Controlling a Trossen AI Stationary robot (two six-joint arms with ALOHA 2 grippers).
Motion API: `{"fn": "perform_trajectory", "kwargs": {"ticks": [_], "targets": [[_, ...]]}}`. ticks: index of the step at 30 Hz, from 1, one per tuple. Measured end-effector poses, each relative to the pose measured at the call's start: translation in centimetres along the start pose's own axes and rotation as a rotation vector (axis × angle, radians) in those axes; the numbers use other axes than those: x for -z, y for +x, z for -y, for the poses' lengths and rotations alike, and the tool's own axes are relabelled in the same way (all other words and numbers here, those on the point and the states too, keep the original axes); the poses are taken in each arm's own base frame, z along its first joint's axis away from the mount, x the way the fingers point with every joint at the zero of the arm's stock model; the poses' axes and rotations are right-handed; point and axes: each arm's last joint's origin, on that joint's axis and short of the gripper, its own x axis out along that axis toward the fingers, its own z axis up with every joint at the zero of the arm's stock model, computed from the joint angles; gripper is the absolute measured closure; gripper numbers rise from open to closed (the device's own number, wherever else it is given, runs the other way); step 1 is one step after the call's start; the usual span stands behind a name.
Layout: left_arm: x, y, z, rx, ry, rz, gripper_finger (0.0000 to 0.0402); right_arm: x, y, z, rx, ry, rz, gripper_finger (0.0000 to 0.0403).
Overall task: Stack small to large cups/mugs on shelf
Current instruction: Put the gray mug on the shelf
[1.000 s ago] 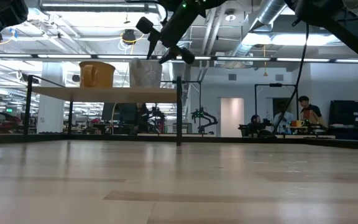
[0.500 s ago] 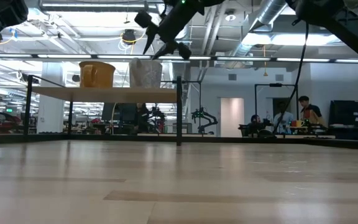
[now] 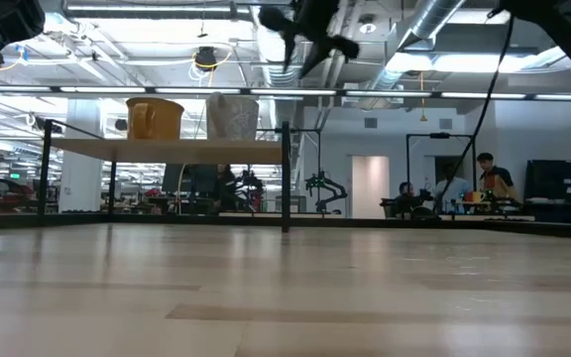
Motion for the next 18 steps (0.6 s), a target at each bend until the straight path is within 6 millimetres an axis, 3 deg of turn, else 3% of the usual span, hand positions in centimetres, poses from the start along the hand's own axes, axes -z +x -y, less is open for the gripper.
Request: {"fn": "perform_trajectory", "kwargs": {"ticks": [8,15,18], "targets": [[-0.8,0.5,-0.3,-0.071,-0.086,0.201,0.037,3.9,-2.7,0.9,0.253,-0.098,-0.152,0.0234],[-1.4,2.5,-1.3,-0.238,-0.159,0.11,0.037,7.0,-4.0,-0.6,0.283,-0.163,-0.11,0.0234],[-1.6,2.9,-1.8,-0.28,-0.188,0.098,0.037,8.9,-3.3,-0.6,0.328,-0.188,-0.129,0.0234]]}}
